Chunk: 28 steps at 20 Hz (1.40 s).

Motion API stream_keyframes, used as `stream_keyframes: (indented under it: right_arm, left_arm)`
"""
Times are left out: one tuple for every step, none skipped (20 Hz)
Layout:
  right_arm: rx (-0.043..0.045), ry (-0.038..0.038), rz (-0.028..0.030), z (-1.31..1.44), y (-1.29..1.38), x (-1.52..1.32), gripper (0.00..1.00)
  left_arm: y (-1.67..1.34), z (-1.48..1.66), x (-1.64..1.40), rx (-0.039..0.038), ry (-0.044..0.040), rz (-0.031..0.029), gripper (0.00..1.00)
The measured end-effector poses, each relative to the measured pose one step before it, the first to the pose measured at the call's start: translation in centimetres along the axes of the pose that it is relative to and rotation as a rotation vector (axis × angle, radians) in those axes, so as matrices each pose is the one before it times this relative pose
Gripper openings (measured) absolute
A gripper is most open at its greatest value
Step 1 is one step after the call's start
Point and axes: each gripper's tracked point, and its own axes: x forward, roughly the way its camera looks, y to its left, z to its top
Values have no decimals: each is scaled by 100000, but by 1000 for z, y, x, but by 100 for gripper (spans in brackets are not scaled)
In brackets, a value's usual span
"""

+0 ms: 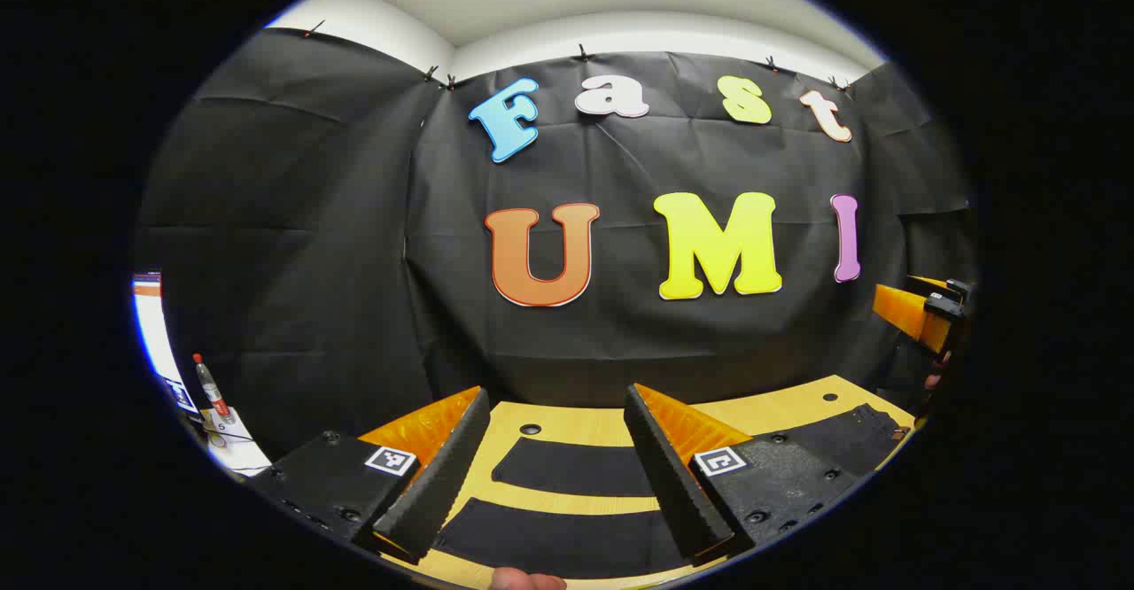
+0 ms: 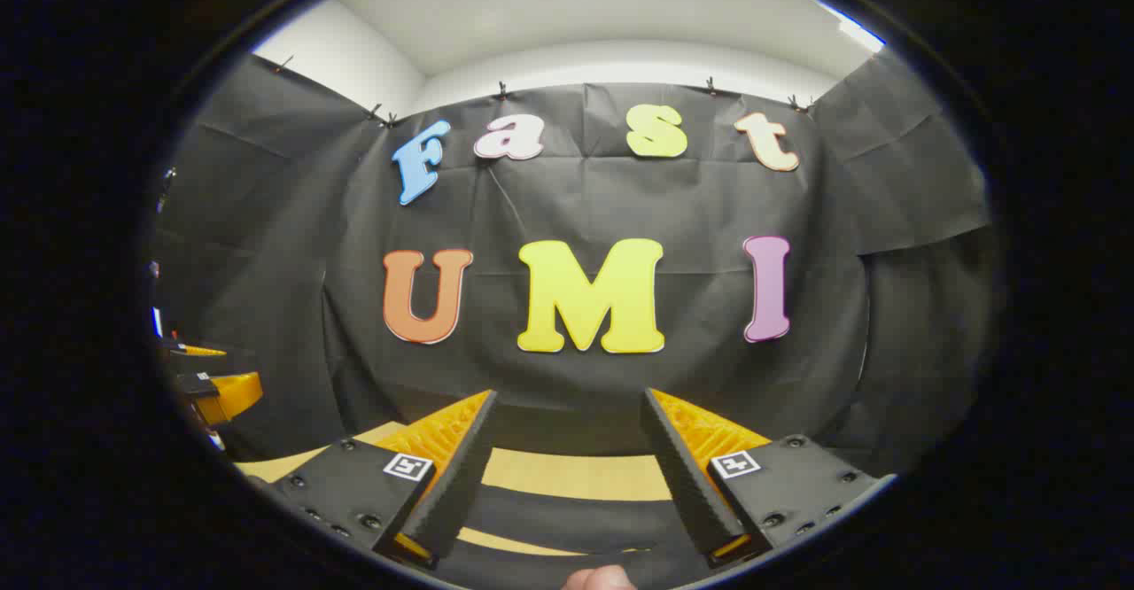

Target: Grasp the waist and the cuffs of the jeans and fold them to make the two legs overlap; first hold the waist and fold one-third of the jeans toward the cuffs, then hold the cuffs and fold the remaining one-third in the same direction to finish folding.

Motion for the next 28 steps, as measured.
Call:
stream_keyframes:
  right_arm:
    - [-482, -242, 164, 78, 5, 171, 94]
    - [65, -16, -34, -46, -201, 32, 100]
    - [555, 9, -88, 36, -116, 68, 99]
    - [176, 346, -175, -208, -90, 94, 98]
    - [121, 333, 58, -88, -126, 140, 98]
    - [9, 129, 63, -70, -98, -171, 98]
    - [29, 25, -28, 64, -120, 12, 98]
    - [69, 112, 23, -120, -87, 83, 97]
    - [154, 111, -192, -34, -113, 38, 97]
    - [201, 203, -93, -170, -74, 30, 97]
    - [156, 210, -3, 28, -149, 8, 97]
    - [-14, 303, 1, -147, 1, 34, 98]
    - [-7, 84, 157, 47, -163, -30, 98]
    - [-81, -8, -14, 4, -134, -62, 98]
    - [-247, -240, -307, 15, -250, -20, 98]
    - [59, 228, -515, -18, -285, -54, 99]
    - [103, 102, -368, 9, -271, -77, 100]
    - [76, 176, -794, -85, -403, -266, 97]
    - [226, 291, -687, -51, -316, -3, 94]
    - [133, 478, -596, -178, -267, -117, 97]
    - [107, 44, -379, 43, -384, -11, 100]
    - [-182, 90, -112, -52, -56, 91, 100]
    - [-323, 48, -285, 98, -292, 56, 97]
    - [-94, 159, -110, -101, -351, -211, 98]
    - [46, 331, -301, -118, -231, 88, 97]
    - [21, 411, -424, -144, -288, -139, 97]
    - [-11, 796, -143, -167, -275, 42, 97]
    - [-478, 722, -196, -443, -227, -78, 98]
  left_arm:
    - [59, 115, 131, -177, 19, 238, 98]
    - [82, -83, 102, -10, 63, 407, 98]
    - [32, -26, 89, -34, 52, 270, 98]
    - [-90, -22, 64, -118, 148, 362, 98]
    - [14, -49, -10, -232, 86, 315, 98]
    - [-6, -5, -45, -33, 228, 65, 98]
    - [-70, 15, -1, 75, 153, 127, 98]
    - [-45, -117, -8, 88, 232, -4, 98]
    - [34, -120, 83, 109, 280, 32, 98]
    - [-108, -19, -71, 88, 268, -63, 98]
    - [1, -83, 25, 44, 108, -181, 98]
    - [-1, 46, -4, 22, 137, -191, 98]
    - [-44, -13, -44, -98, 70, -224, 98]
    - [-113, -131, -69, -228, -68, -287, 98]
    - [-132, -21, -41, -280, 97, -234, 98]
    - [-187, -111, 42, -177, 375, -218, 98]
    - [-149, -62, 63, -245, 198, -32, 98]
    - [-112, -23, -3, -405, -3, 57, 98]
    - [-106, 34, -47, -465, 27, -152, 98]
    - [-286, -157, 73, -244, 121, -491, 98]
    - [-257, 93, 109, 133, -173, -850, 98]
    - [-306, -161, 100, 547, 89, -726, 98]
    - [-172, -48, 49, 484, -79, -795, 98]
    - [-223, 28, 146, 351, 111, -767, 98]
    - [-177, -42, 115, 316, 283, -545, 98]
    - [-130, -193, 148, 202, 486, -511, 98]
    - [-47, -172, 160, 239, 379, -723, 98]
    - [-201, -188, 107, 690, 253, -461, 98]
